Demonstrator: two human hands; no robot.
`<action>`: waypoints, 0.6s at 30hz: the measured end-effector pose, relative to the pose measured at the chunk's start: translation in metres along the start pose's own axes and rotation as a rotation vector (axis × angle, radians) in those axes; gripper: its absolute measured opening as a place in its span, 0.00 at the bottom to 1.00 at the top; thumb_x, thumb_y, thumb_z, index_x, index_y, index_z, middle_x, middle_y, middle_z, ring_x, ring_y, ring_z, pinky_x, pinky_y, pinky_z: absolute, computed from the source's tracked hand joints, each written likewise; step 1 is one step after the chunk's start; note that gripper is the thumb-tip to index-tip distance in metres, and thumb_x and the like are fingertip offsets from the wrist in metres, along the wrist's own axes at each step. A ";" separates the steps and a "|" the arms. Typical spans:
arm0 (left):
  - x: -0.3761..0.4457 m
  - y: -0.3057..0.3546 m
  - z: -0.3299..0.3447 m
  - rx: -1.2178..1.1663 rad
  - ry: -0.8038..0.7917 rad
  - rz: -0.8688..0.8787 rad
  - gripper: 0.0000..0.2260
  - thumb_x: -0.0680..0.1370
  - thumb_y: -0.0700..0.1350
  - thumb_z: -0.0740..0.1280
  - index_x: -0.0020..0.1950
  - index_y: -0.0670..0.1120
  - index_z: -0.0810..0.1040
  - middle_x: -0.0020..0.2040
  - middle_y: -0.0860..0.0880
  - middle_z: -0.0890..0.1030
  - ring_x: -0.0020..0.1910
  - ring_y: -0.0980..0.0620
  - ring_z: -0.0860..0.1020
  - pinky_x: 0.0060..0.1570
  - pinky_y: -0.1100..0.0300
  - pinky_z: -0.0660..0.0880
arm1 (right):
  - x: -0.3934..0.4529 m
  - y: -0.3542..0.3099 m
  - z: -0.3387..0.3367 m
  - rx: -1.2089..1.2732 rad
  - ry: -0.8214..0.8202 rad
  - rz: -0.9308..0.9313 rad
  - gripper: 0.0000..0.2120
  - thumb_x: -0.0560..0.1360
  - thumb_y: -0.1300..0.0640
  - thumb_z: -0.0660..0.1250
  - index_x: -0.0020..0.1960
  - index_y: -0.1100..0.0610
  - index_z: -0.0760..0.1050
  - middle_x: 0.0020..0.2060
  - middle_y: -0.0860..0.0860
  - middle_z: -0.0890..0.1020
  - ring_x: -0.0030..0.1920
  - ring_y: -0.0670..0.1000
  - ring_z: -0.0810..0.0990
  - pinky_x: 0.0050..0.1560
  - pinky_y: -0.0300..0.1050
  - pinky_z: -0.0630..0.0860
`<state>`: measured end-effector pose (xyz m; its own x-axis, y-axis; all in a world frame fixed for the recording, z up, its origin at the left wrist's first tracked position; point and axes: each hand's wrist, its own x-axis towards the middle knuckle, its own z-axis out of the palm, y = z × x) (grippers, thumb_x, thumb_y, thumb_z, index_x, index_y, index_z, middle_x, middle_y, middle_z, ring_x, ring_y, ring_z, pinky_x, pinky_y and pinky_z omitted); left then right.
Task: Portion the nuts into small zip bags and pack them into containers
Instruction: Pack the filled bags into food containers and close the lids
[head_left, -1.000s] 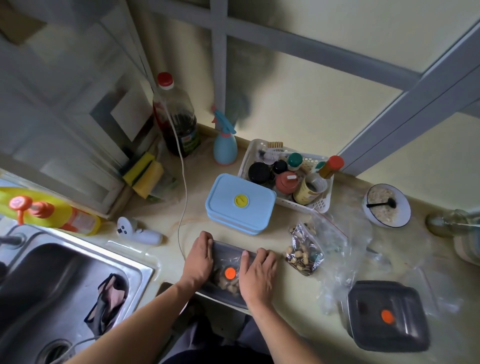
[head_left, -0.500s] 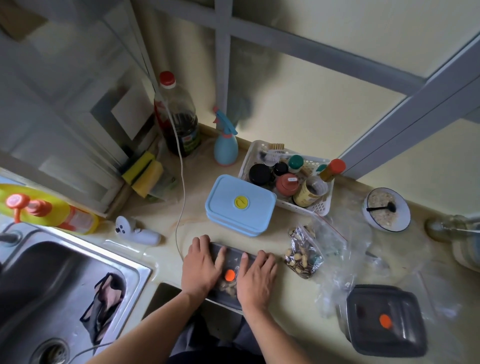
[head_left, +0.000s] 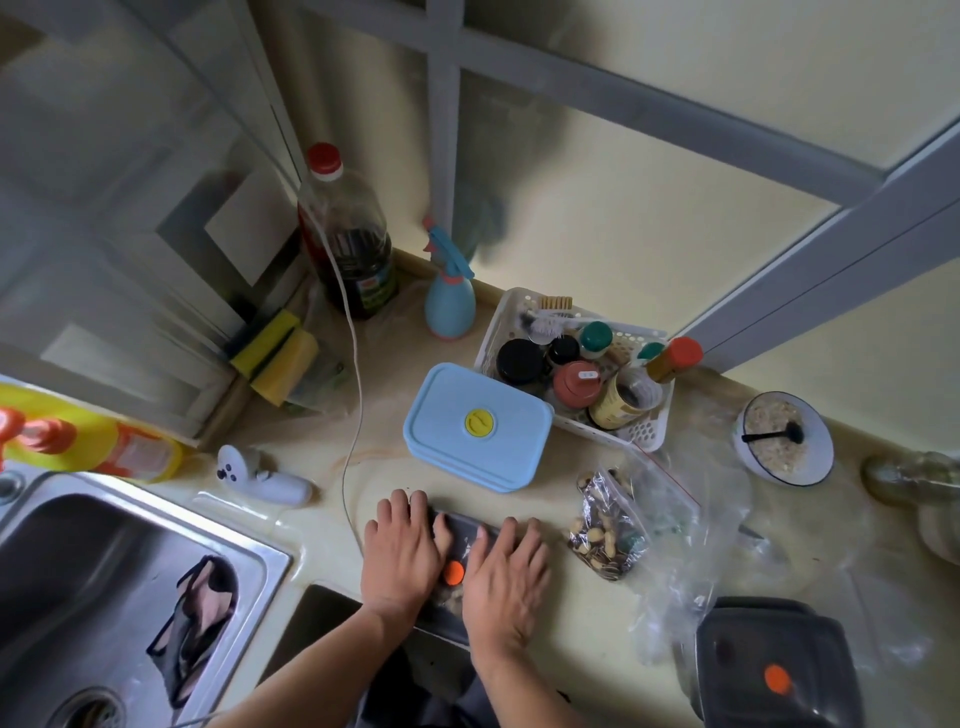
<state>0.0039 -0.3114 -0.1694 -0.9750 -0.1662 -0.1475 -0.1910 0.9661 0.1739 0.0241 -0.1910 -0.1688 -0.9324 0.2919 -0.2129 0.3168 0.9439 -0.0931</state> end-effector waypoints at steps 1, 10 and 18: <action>0.001 0.001 -0.001 0.001 -0.001 -0.002 0.13 0.77 0.55 0.56 0.47 0.46 0.71 0.45 0.44 0.72 0.42 0.41 0.72 0.37 0.48 0.70 | 0.001 -0.001 -0.001 0.005 -0.010 0.005 0.22 0.81 0.43 0.57 0.61 0.58 0.78 0.62 0.62 0.77 0.52 0.61 0.75 0.46 0.56 0.73; 0.004 0.002 -0.005 0.018 -0.074 -0.019 0.12 0.76 0.54 0.55 0.46 0.46 0.71 0.44 0.44 0.71 0.40 0.41 0.71 0.34 0.49 0.71 | -0.001 -0.004 -0.009 0.027 -0.027 0.013 0.21 0.82 0.44 0.53 0.58 0.57 0.77 0.55 0.60 0.76 0.49 0.61 0.74 0.45 0.55 0.73; -0.002 -0.005 -0.020 -0.301 -0.115 -0.153 0.15 0.81 0.56 0.56 0.58 0.45 0.68 0.52 0.44 0.73 0.48 0.39 0.75 0.45 0.45 0.76 | -0.002 0.015 -0.010 0.445 0.064 0.088 0.19 0.80 0.45 0.60 0.60 0.60 0.74 0.50 0.59 0.80 0.49 0.64 0.79 0.48 0.55 0.77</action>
<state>0.0044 -0.3203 -0.1505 -0.9166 -0.2647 -0.2997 -0.3756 0.8270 0.4183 0.0285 -0.1760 -0.1598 -0.9033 0.3896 -0.1797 0.4257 0.7613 -0.4891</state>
